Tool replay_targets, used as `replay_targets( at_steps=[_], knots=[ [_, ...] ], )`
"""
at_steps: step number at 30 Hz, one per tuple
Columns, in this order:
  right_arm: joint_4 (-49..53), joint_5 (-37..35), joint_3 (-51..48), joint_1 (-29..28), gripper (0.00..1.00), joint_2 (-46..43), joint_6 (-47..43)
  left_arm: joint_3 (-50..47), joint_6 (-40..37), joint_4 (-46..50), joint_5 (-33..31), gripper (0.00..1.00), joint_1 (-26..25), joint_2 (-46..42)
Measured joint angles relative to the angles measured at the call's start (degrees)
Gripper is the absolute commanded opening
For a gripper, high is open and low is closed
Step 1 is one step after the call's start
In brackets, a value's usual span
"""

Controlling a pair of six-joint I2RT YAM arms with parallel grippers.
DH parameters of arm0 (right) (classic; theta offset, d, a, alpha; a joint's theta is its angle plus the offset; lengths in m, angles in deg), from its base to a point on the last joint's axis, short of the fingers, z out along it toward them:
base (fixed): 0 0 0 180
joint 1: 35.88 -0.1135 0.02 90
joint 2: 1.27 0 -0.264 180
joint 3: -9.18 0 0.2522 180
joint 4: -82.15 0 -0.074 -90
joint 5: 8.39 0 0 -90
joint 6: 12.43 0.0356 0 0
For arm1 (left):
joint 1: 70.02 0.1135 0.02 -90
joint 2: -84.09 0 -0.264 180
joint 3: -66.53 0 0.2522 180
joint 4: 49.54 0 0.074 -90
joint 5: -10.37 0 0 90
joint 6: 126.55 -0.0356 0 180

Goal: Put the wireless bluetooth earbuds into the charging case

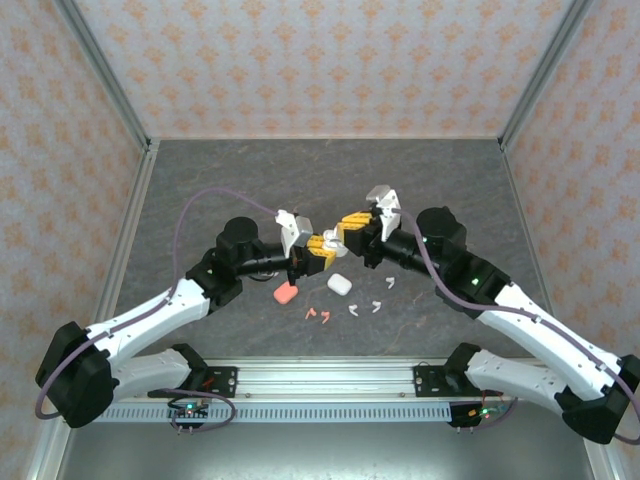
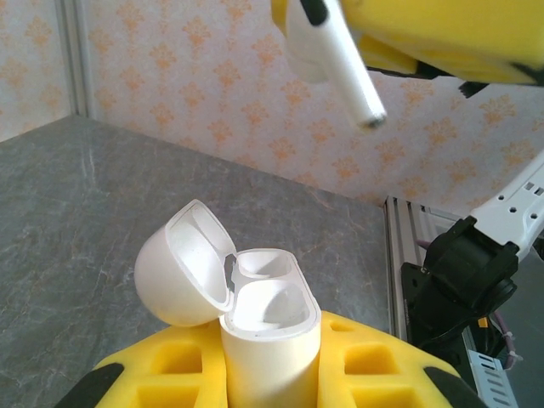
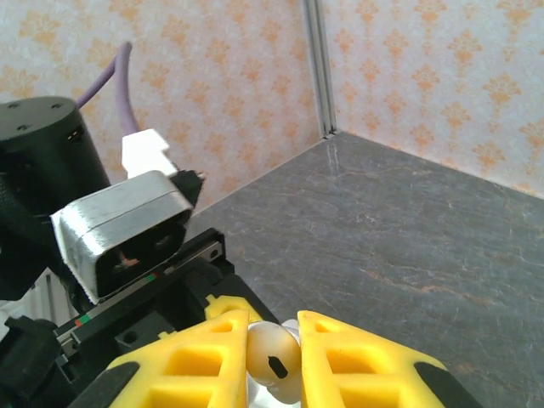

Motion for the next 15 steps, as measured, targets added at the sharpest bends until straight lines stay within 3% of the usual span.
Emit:
replay_targets(
  at_steps=[15],
  knots=[
    [0.9,-2.9,0.0,-2.0,0.18,2.8,-3.6,0.2,0.0,0.0,0.0,0.0,0.0,0.0]
  ],
)
